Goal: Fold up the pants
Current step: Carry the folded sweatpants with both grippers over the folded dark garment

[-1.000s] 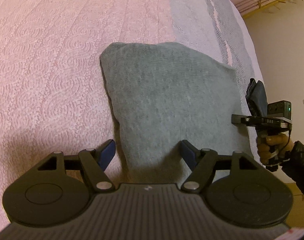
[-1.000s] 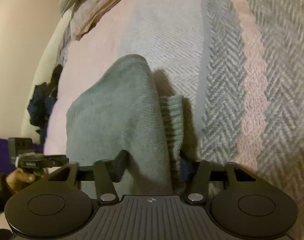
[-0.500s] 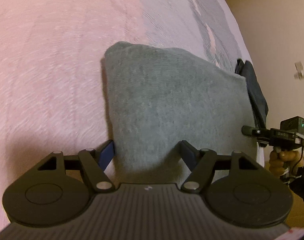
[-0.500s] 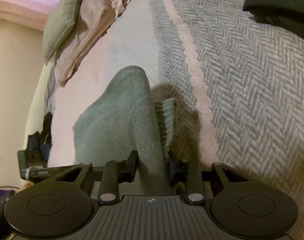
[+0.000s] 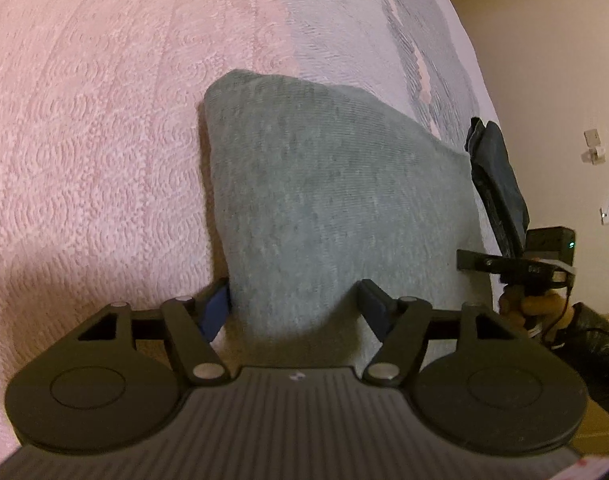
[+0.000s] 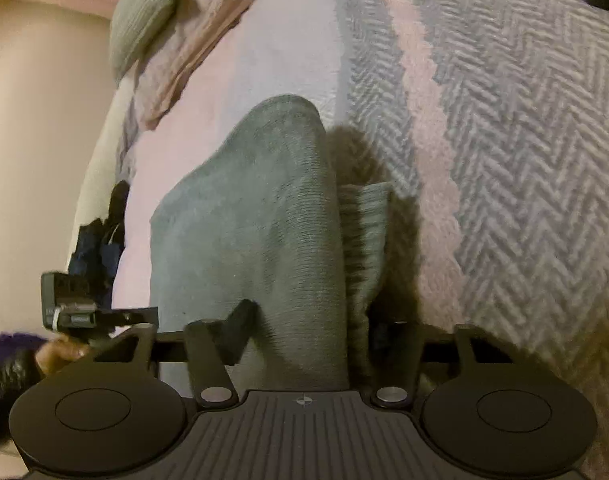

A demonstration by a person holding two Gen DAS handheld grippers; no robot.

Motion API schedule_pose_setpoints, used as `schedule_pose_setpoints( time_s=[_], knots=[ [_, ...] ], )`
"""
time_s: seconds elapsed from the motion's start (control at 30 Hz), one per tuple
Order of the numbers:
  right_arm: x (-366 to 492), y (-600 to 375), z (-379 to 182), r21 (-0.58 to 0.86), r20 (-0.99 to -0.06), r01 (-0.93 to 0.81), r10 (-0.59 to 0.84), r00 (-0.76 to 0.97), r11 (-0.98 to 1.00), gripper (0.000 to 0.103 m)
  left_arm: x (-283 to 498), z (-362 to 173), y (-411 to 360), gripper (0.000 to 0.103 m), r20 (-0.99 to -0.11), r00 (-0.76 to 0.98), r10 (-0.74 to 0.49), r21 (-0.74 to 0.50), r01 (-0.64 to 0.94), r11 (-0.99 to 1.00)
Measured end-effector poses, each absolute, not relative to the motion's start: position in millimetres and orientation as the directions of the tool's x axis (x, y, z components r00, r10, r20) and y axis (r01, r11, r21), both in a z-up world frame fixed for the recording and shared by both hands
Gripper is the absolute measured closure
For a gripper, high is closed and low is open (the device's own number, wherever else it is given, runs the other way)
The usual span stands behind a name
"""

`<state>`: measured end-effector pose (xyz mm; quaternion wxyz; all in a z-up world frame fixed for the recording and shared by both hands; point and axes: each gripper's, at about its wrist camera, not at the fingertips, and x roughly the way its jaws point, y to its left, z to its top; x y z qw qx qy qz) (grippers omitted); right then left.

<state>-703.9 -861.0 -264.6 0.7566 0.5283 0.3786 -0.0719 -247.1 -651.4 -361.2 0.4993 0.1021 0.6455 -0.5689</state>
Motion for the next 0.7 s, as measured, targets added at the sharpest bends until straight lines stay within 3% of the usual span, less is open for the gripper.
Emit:
schedule_pose_setpoints(
  time_s=[0.07,0.17,0.37,0.53,0.7],
  knots=[
    [-706,-858,-255,0.732,-0.663,0.530,0.273,0.697,0.427,0.064,-247,-364,-651,0.038,-0.755,-0.483,-0.443,-0.642,0.683,0.349],
    [-710,-854,-235,0.719,-0.676,0.557,0.233,0.699,0.417,0.068,-252,-359,-652,0.052,-0.767,-0.470,-0.438,-0.628,0.690,0.360],
    [-746,-836,-196,0.707,-0.683,0.600,0.142,0.717,0.373,0.071,-273,-326,-659,0.066,-0.818,-0.384,-0.429,-0.533,0.787,0.311],
    [-785,-816,-193,0.687,-0.712,0.675,0.063,0.700,0.268,0.071,-285,-304,-670,0.068,-0.806,-0.407,-0.430,-0.531,0.818,0.220],
    [-805,-805,-198,0.669,-0.734,0.722,0.005,0.679,0.176,0.071,-300,-313,-700,0.068,-0.835,-0.429,-0.345,-0.501,0.852,0.154]
  ],
)
